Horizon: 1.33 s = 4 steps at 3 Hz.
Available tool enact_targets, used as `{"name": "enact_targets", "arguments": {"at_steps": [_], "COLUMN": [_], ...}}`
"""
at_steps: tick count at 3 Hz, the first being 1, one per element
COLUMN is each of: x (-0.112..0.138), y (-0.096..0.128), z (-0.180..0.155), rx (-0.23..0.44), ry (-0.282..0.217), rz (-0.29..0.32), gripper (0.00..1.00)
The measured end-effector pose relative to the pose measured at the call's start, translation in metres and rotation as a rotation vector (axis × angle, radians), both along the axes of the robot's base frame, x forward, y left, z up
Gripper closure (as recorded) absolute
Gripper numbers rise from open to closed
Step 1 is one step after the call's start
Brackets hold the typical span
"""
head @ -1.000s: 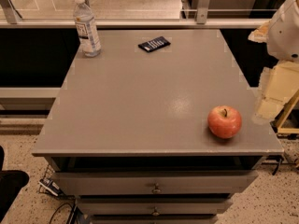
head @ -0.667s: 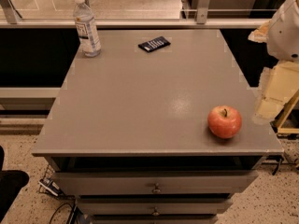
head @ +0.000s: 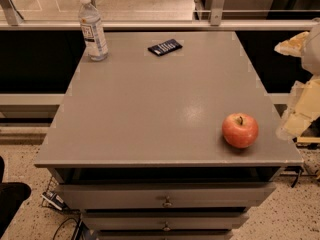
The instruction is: Move apple near rxbar blueberry
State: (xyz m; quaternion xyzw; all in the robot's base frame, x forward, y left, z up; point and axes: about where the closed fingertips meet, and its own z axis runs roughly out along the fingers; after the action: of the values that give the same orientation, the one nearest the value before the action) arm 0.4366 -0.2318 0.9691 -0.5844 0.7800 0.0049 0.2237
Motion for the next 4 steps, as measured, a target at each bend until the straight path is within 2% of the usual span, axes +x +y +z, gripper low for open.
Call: {"name": "enact_targets", "arguments": {"at_steps": [2, 3, 4], "x": [-0.005, -0.01, -0.011], "y": [-0.019, -0.017, -0.013], "z": [-0.03, -0.04, -0.051], "rx": [0.332, 0.488, 0.578], "ry": [-0.116, -0.166, -0.192], "rz": [0.013, 0.023, 0.027], "gripper": [0.0, 0.0, 0.0]}}
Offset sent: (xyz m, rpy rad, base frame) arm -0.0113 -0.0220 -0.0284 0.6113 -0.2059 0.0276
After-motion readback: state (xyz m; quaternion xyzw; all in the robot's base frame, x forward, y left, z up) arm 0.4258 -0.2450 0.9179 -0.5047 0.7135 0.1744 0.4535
